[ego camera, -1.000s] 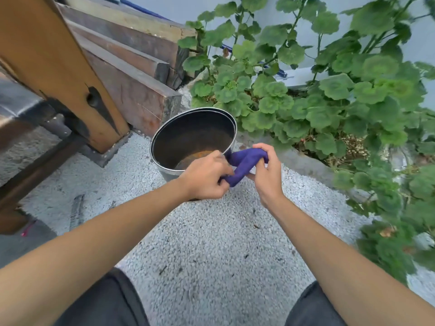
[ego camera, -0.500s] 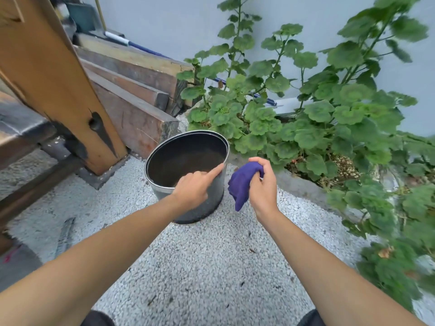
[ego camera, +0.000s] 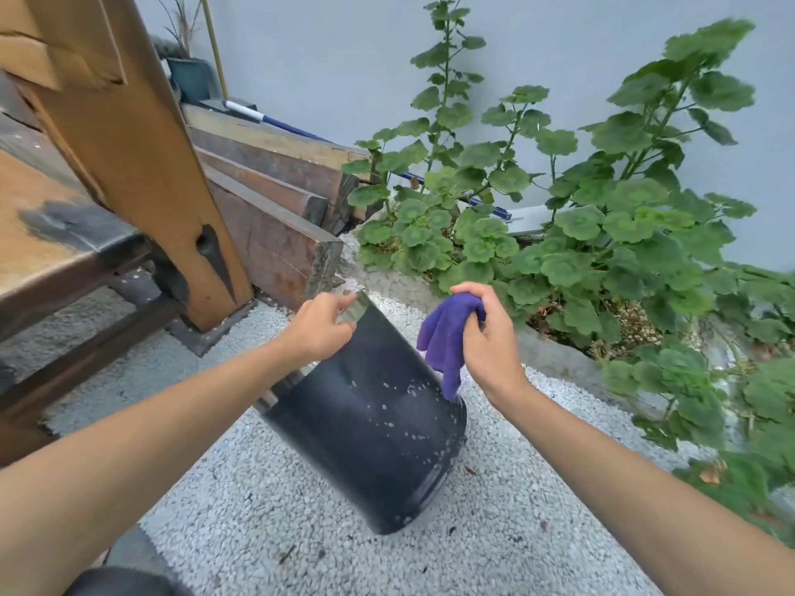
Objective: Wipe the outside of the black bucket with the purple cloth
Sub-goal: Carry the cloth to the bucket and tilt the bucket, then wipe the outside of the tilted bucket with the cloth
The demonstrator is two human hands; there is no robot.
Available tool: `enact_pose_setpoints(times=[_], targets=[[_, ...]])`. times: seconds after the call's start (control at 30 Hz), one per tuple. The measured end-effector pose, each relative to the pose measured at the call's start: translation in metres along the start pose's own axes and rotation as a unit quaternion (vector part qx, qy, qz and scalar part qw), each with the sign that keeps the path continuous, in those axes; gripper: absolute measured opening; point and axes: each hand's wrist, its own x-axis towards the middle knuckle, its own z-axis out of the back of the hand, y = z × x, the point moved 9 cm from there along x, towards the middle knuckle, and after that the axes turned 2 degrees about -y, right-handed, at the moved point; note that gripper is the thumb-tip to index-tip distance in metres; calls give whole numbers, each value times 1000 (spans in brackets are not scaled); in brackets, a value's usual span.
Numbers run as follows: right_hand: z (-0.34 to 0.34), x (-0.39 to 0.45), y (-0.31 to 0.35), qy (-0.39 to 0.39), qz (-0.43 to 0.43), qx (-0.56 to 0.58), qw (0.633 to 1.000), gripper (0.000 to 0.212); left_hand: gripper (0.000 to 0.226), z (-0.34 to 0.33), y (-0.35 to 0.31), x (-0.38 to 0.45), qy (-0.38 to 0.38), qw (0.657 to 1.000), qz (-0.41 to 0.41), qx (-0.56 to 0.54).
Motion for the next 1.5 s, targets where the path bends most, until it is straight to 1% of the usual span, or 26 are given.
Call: enact_pose_setpoints(times=[0.07, 0.2, 0.3, 0.37, 0.4, 0.43, 0.47, 0.53, 0.6, 0.67, 0.7, 0.73, 0.8, 0.87, 0.9, 0.97, 1.0, 1.07, 1.13, 1.2, 1.3, 1.37, 1.43, 1.5], targets=[[-9, -2, -2, 32, 1, -11, 999, 40, 59, -11, 7, -8, 13, 1000, 12, 10], [-18, -7, -8, 59, 4, -17, 998, 39, 59, -19, 9, -13, -1, 1000, 22, 6], [-25, -7, -6, 61, 6, -10, 998, 34, 56, -28, -2, -13, 9, 999, -17, 47], [-30, -4, -7, 56, 3, -5, 998, 32, 50, -40, -3, -12, 36, 995, -37, 90], [-33, -3, -7, 54, 2, -5, 999, 32, 51, -46, -4, -13, 55, 992, -52, 102], [-35, -3, -8, 52, 0, -5, 999, 32, 54, -50, -6, -13, 76, 990, -70, 92], [-37, -2, -9, 50, -2, -3, 999, 32, 58, -50, -7, -13, 89, 992, -74, 54], [-44, 0, -12, 50, -4, 6, 999, 35, 65, -46, -4, -11, 82, 995, -52, -16], [-53, 0, -19, 52, -11, 12, 999, 47, 75, -40, 0, -9, 69, 997, -34, -25], [-68, -3, -32, 56, -25, -18, 998, 59, 84, -39, -1, -8, 70, 996, -41, -35], [-78, -7, -39, 60, -36, -37, 997, 61, 83, -39, -1, -8, 75, 995, -32, -60], [-89, -11, -49, 68, -52, -56, 995, 62, 77, -41, -4, -8, 78, 993, -32, -85], [-112, -17, -68, 93, -91, -88, 988, 66, 49, -41, -12, -9, 73, 991, -47, -105], [-128, -21, -83, 123, -118, -147, 974, 68, 49, -41, -14, -8, 62, 991, -42, -110], [-133, -23, -87, 141, -122, -198, 962, 66, 53, -42, -13, -6, 66, 991, -42, -105], [-136, -27, -91, 156, -120, -282, 939, 64, 58, -44, -12, -5, 76, 994, -43, -61], [-137, -29, -90, 160, -120, -301, 932, 64, 59, -45, -10, -3, 80, 995, -45, -29], [-139, -33, -89, 167, -123, -301, 931, 64, 60, -47, -12, -3, 82, 995, -59, 16], [-142, -39, -86, 178, -100, -301, 931, 62, 61, -46, -11, -1, 77, 994, -62, 40], [-148, -52, -82, 193, -38, -329, 924, 63, 62, -43, -5, 3, 75, 994, -48, 61], [-159, -83, -74, 229, 101, -376, 892, 73, 61, -40, 4, 7, 70, 994, -39, 74], [-160, -99, -73, 240, 188, -401, 864, 68, 62, -39, 10, 8, 69, 995, -34, 67], [-156, -107, -75, 244, 231, -418, 844, 65, 68, -40, 15, 11, 64, 994, -44, 80], [-151, -112, -81, 254, 252, -427, 830, 65, 77, -42, 19, 13, 67, 991, -61, 100]])
